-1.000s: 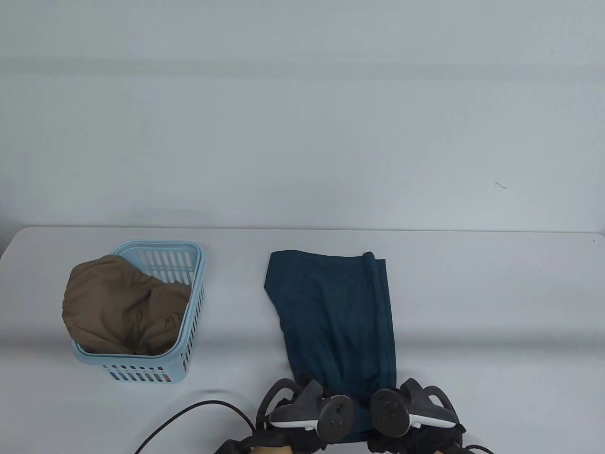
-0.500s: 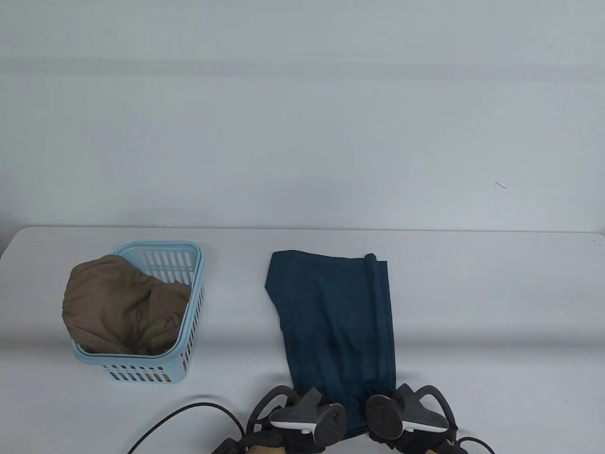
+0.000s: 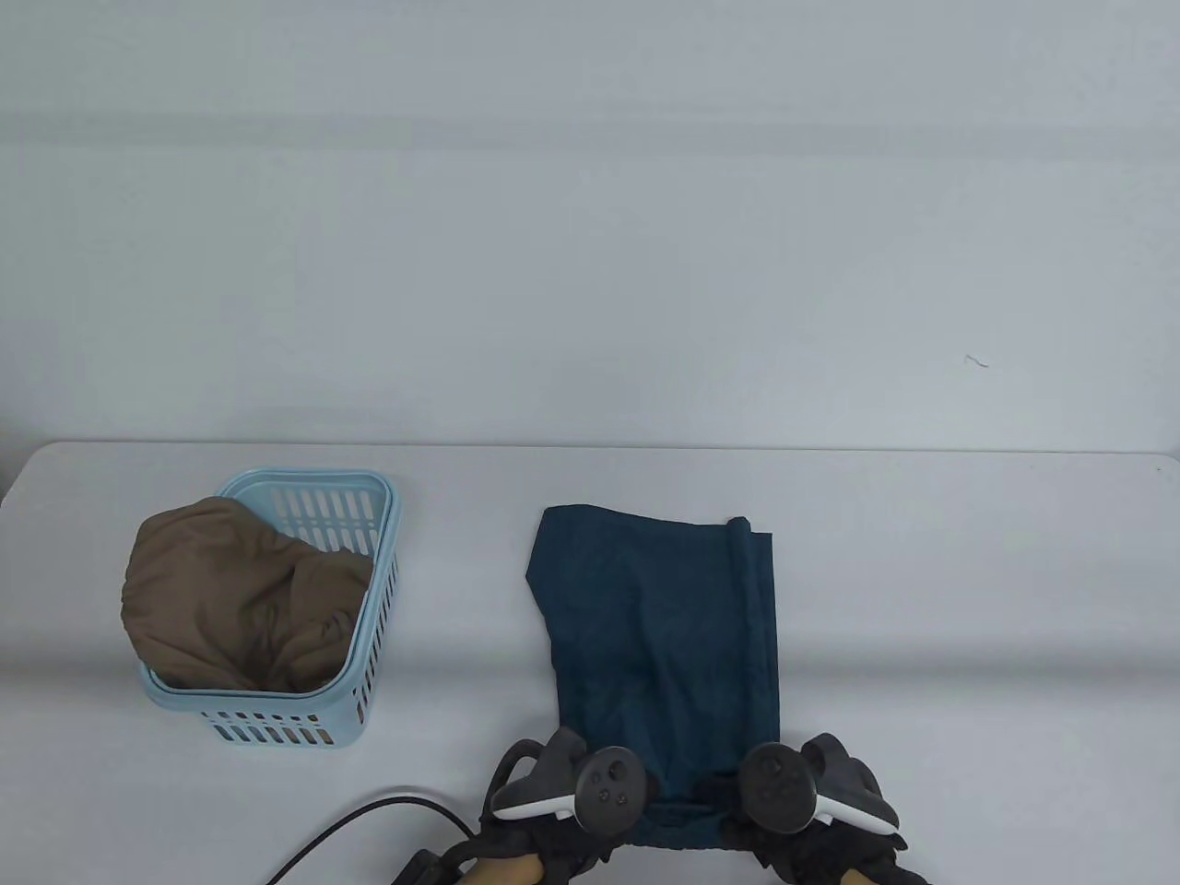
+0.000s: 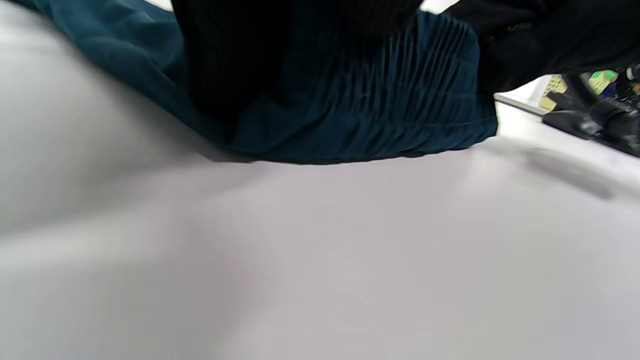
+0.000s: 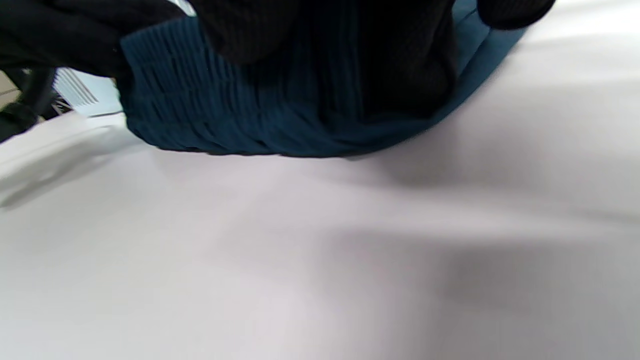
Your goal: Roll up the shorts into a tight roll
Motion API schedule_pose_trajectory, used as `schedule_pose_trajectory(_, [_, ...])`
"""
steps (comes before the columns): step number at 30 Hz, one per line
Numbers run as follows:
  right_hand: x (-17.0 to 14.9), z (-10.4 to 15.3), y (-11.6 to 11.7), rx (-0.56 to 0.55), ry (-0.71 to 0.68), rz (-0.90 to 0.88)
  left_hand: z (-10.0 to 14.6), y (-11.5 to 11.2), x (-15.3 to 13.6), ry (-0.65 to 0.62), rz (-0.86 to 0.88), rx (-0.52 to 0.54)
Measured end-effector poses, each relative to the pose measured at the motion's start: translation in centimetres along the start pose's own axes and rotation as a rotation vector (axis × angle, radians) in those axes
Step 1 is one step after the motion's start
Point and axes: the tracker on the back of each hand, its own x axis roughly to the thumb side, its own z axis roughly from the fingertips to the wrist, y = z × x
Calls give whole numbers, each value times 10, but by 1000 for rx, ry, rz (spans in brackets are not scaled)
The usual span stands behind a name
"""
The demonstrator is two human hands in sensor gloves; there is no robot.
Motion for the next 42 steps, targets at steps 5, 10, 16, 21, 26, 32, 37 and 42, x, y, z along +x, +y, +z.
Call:
schedule_pose_trajectory(5, [3, -9, 3, 8, 75, 57, -12, -2, 1, 71, -144, 1])
schedule_pose_trajectory(10, [14, -10, 6, -104, 77, 169, -9, -7, 8, 49, -245, 104])
schedule_pose_trajectory(16, [18, -6, 5, -208, 0, 266, -7, -8, 2, -6, -187, 28])
schedule_pose_trajectory(21, [17, -5, 7, -115, -8, 221, -4, -8, -6, -34, -55, -145])
schedule_pose_trajectory(26, [20, -2, 14, 36, 5, 265, -6, -16, 4, -53, -223, -214])
schedule_pose_trajectory(32, [18, 1, 8, -36, 16, 247, -2, -2, -4, -23, -93, -195])
schedule_pose_trajectory(37, [1, 0, 3, -9, 47, -42, 1, 10, -17, 14, 79, -124])
schedule_pose_trajectory(42, [-6, -2, 4, -4, 75, -181, 1, 11, -16, 26, 71, -65])
